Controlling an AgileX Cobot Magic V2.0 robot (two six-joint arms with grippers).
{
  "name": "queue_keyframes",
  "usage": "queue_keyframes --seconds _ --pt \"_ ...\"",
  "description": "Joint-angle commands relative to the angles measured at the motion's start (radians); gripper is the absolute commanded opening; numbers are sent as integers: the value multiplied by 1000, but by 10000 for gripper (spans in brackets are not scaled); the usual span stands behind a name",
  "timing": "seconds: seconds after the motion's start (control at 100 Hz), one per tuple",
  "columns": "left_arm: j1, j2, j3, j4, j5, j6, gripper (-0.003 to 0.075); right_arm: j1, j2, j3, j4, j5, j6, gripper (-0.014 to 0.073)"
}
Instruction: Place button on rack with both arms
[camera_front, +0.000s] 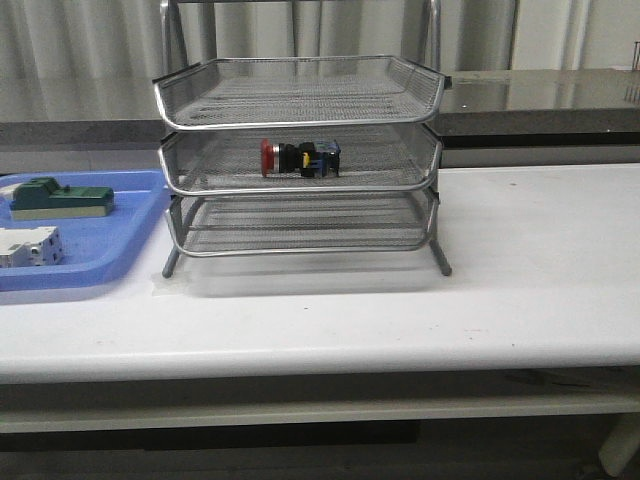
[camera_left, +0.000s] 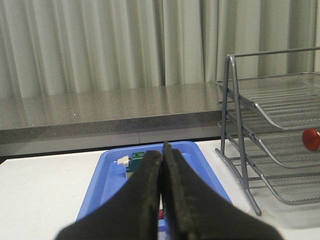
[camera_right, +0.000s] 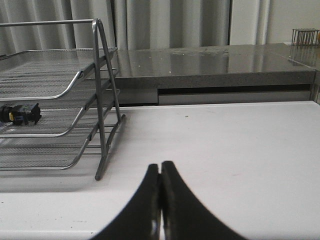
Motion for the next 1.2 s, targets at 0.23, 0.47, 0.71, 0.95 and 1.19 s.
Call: queue_keyframes --seconds 0.23,0.47,0.71,0.95,1.19 --pt "-6 -43 48 2 -80 -14 4 -5 -20 -16 -6 -87 -3 -57" --pt "-6 -43 48 2 -80 -14 4 -5 -20 -16 -6 -87 -3 -57" --pt "-6 -43 48 2 -80 -14 4 -5 -20 -16 -6 -87 -3 -57" --pt "-6 -43 48 2 -80 -14 4 -5 -20 -16 -6 -87 -3 -57" --pt "-6 -43 48 2 -80 -14 4 -5 -20 -16 -6 -87 -3 -57"
